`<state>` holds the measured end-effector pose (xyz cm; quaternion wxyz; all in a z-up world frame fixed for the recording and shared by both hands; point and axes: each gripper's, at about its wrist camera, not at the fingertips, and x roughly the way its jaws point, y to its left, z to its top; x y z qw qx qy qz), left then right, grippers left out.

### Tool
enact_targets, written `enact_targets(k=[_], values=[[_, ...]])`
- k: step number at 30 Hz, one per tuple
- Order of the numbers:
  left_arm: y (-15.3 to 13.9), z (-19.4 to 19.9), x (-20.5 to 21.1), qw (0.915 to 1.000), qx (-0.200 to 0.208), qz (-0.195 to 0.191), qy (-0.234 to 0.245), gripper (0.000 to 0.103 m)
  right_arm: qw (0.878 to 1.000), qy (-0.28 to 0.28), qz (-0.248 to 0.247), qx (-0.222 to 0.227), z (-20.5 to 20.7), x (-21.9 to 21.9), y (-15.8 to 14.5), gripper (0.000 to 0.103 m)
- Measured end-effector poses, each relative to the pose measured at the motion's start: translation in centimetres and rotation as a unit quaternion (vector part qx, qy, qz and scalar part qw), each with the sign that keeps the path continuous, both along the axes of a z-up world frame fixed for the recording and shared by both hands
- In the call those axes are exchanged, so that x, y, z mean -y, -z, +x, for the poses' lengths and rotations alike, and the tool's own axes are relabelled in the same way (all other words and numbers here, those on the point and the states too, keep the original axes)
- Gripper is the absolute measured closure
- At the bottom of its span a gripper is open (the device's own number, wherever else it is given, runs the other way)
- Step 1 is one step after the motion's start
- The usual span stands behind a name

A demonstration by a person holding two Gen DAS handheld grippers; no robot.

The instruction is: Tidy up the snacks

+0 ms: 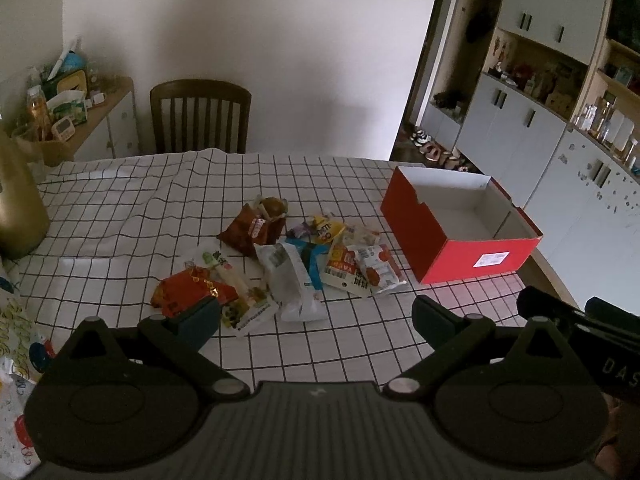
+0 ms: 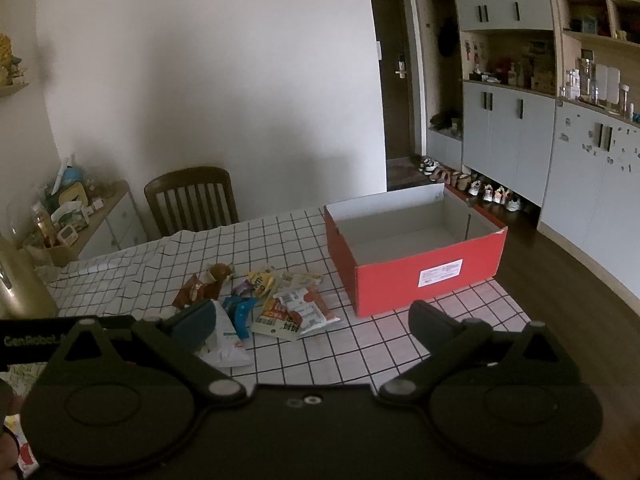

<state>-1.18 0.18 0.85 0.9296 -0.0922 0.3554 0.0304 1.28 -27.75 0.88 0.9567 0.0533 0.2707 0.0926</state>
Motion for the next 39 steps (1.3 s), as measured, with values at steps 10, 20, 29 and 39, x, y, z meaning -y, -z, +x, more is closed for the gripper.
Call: enact_targets(k=[10, 20, 29, 39], values=[[-0.17, -0.2, -0.39, 0.9999, 0.012, -0.004, -0.004, 0.001, 1.0, -0.008, -0.003, 0.009, -0.14, -0.37, -0.21, 0.0], [-0.12, -0.13, -0.51, 0.9999, 0.013, -0.003, -0.003, 0.001, 1.0, -0.011, -0.006, 0.012, -0.1, -0.62, -0.32, 0.001], [-0.07, -0.01, -0.2, 0.9999, 0.015, 0.0, 0.001, 0.001, 1.0, -0.009, -0.006, 0.012, -0.1, -0.56, -0.31, 0.001], [-0.05, -0.08, 0.04, 0.9998, 0.015, 0.0, 0.011, 0.001, 1.0, -0.015, -0.008, 0.018, -0.41, -0.63, -0.4, 0.001]])
